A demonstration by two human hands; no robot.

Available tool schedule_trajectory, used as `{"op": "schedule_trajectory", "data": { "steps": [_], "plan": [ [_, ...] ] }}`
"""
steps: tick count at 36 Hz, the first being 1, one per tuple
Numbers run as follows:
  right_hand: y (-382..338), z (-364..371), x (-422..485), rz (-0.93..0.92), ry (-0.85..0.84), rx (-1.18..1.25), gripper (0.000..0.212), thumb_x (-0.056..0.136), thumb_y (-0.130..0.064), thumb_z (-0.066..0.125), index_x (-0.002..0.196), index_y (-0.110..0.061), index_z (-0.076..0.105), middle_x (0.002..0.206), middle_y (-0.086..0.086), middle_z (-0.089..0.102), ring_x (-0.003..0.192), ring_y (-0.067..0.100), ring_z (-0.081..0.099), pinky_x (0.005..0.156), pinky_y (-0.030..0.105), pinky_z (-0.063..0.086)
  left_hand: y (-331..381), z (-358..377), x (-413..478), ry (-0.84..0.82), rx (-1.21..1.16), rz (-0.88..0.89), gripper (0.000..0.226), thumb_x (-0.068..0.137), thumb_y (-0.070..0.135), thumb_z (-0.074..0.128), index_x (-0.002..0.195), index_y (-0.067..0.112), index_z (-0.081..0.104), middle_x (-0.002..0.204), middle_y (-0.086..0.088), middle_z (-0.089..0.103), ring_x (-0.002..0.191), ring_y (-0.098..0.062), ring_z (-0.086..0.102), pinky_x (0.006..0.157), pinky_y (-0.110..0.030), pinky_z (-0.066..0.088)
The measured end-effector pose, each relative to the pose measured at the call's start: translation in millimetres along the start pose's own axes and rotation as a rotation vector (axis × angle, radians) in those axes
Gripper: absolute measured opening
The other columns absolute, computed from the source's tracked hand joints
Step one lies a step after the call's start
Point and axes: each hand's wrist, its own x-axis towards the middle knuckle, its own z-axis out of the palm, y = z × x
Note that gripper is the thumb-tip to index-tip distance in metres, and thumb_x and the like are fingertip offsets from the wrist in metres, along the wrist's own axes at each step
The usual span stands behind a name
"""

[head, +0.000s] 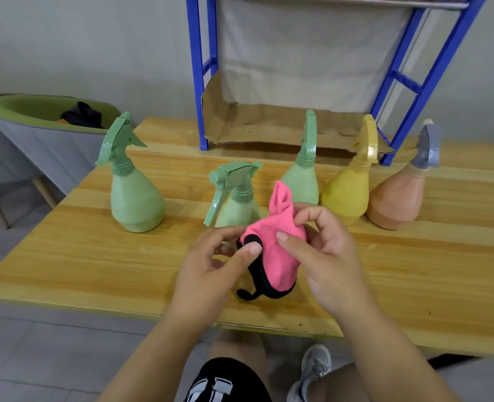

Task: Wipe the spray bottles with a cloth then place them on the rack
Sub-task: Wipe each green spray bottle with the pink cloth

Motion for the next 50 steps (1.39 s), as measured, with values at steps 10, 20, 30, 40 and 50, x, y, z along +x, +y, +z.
{"op": "schedule_trajectory", "data": {
  "steps": [10, 20, 30, 40, 50],
  "plan": [
    [-3, -17, -10, 0.101, 0.203, -0.301, 0.028, 0.064, -0.041, 0.077, 0.084, -0.039, 0.058, 0.112, 0.002, 0.061, 0.093, 0.022, 0.064, 0.068, 0.035, 0.053, 14, 4, -1, -0.103, 0.101, 0.130, 0.011, 0.074, 0.024, 0.068, 0.083, 0.030, 0.071, 0.080, 0.008, 0.069, 0.074, -0.010, 0.064, 0.070, -0.025, 0.051],
    [-19, -28, -31, -0.130, 0.019, -0.645, 0.065, 0.078, -0.044, 0.060, 0.140, -0.042, 0.039, 0.144, -0.024, 0.025, 0.139, -0.002, 0.020, 0.109, 0.012, 0.023, 50, 12, 4, -0.171, 0.225, 0.291, 0.017, 0.076, 0.023, 0.071, 0.084, 0.037, 0.068, 0.080, 0.020, 0.069, 0.075, -0.001, 0.065, 0.070, -0.013, 0.050],
    [-10, -18, -30, -0.157, -0.104, -0.535, 0.047, 0.086, -0.042, 0.054, 0.132, -0.039, 0.048, 0.120, -0.023, 0.058, 0.116, 0.002, 0.053, 0.095, 0.018, 0.040, 53, 16, 2, -0.154, 0.113, 0.284, 0.021, 0.068, 0.026, 0.077, 0.086, 0.035, 0.073, 0.081, 0.007, 0.073, 0.075, -0.014, 0.068, 0.071, -0.028, 0.056],
    [-4, -25, -26, -0.112, 0.068, -0.656, 0.030, 0.093, -0.031, 0.056, 0.092, -0.061, 0.056, 0.094, -0.013, 0.063, 0.094, -0.001, 0.054, 0.076, 0.009, 0.038, -3, -1, -7, 0.015, 0.156, 0.004, 0.016, 0.070, 0.034, 0.073, 0.086, 0.030, 0.070, 0.085, 0.012, 0.070, 0.077, -0.007, 0.064, 0.071, -0.024, 0.053],
    [-2, -13, -17, 0.042, 0.162, -0.596, 0.014, 0.088, -0.039, 0.039, 0.080, -0.038, 0.051, 0.081, -0.006, 0.046, 0.080, 0.000, 0.047, 0.068, 0.005, 0.033, -44, -8, 18, 0.156, 0.380, -0.081, 0.062, 0.065, 0.034, 0.083, 0.112, 0.036, 0.041, 0.117, 0.005, 0.038, 0.106, -0.019, 0.048, 0.088, -0.035, 0.049]
  ]
}}
